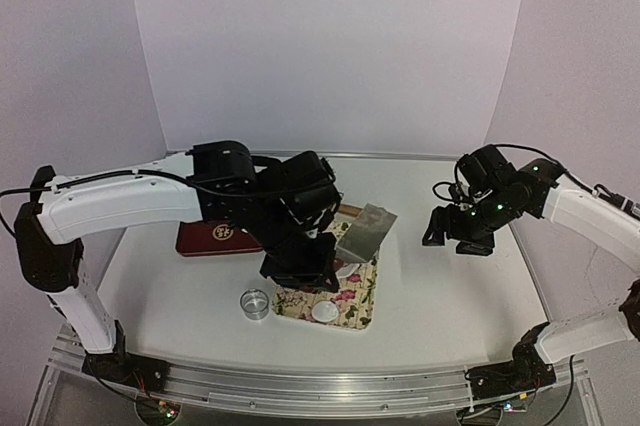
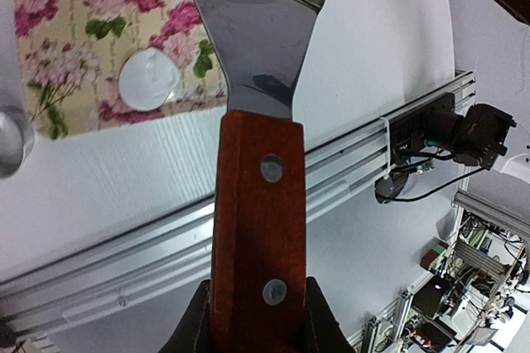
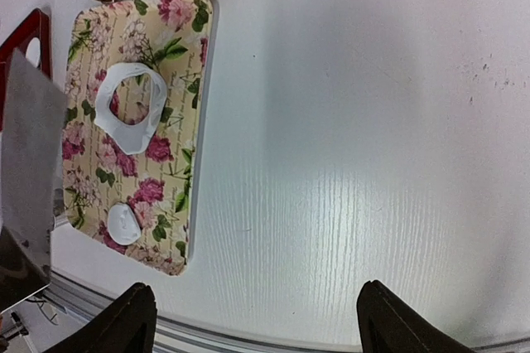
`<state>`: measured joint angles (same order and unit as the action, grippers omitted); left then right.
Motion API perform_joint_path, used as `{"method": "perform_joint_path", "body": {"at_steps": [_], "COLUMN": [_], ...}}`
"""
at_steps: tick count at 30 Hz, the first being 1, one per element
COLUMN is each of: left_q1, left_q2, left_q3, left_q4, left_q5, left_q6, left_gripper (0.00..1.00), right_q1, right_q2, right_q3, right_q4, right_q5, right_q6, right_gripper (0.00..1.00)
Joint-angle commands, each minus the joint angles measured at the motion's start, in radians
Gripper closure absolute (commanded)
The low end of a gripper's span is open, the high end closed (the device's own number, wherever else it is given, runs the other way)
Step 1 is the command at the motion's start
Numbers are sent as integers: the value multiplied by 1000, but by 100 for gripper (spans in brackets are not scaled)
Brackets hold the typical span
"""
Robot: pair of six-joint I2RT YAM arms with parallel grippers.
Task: Roll out the dumpling wrappers from the dough
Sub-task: Pick up the spatula from the center of the board, then place the spatula at the center of the board.
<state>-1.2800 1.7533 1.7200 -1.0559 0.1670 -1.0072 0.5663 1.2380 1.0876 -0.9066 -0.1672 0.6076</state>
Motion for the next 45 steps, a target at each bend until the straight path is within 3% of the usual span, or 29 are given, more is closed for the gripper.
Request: {"method": "perform_joint_path", "body": {"at_steps": [1, 6, 13, 18, 38, 45], "left_q1": [0, -1, 0, 0, -1, -2], "left_q2": [-87, -166, -288, -313, -136, -187], "left_q3": [-35, -112, -272, -385, -326, -353], "left_q4": [-205, -369, -376, -375, -377, -374], "left_q5": [44, 70, 124, 120, 74, 80], "left_q6": [-58, -108, -166, -127, 143, 122], "left_gripper": [100, 100, 100, 100, 100, 100], "right_q1": [2, 2, 1, 2, 7, 17], "right_q2": [54, 88, 102, 118, 104, 131], "right_q3": [30, 26, 3, -32, -89, -50], "right_q4": [-15, -20, -19, -6, 68, 72], "right_q5": [-44, -73, -84, -83, -101, -93], "right_q6": [-82, -116, -115, -122, -64, -69], "right_gripper": [23, 26, 27, 29, 30, 30]}}
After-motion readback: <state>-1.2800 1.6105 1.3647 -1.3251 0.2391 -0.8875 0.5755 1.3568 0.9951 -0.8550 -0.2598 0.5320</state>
